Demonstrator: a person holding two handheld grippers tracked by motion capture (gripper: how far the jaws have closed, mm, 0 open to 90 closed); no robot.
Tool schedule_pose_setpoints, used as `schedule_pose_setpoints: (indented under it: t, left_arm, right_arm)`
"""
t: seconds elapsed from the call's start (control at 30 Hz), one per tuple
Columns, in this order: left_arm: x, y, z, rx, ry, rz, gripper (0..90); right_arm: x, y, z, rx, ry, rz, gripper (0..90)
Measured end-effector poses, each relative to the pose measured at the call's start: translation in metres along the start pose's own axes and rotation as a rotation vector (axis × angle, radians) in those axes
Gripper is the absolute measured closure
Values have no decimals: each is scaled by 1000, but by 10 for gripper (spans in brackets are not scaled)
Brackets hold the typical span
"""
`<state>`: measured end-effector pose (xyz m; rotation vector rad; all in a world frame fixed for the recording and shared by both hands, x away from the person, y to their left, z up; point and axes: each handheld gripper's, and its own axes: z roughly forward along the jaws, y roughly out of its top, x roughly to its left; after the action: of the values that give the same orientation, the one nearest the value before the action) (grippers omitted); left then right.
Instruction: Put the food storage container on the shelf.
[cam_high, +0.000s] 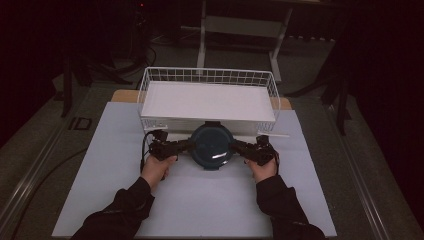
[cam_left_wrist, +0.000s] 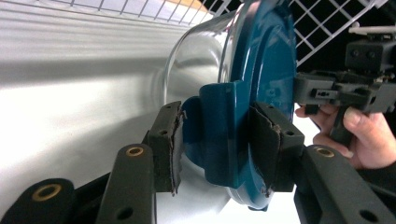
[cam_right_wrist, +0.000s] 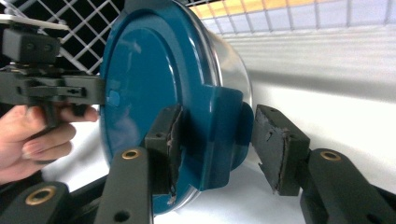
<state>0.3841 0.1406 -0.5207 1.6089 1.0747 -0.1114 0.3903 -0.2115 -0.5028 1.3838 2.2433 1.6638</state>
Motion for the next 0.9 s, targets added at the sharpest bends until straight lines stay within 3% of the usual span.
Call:
schedule_pose_setpoints:
  t: [0.03,0.1,0.27,0.43,0.5,0.6,0.87,0.9]
  left_arm:
    - [0,-1,0,-9,6,11,545]
    - [-4,0,1,-21,61,52,521]
    - [-4,2,2,-51,93,38,482]
    - [0,0,4,-68,94,24,396]
    - [1,2,5,-76,109,18,384]
    - [-3,5,6,-79,145,47,384]
    - [-6,7,4,-64,168,58,383]
    - [-7,7,3,-66,154,50,368]
  right_arm:
    - [0,0,0,0,-2,1,522]
    - [1,0,2,3,-13,-7,517]
    - [1,0,4,-12,-28,9,481]
    - [1,1,6,-19,-46,20,446]
    - [0,3,7,-25,-61,20,442]
    - [0,5,8,-35,-76,17,441]
    - [1,7,10,-42,-94,2,430]
    - [2,7,9,-40,-95,2,418]
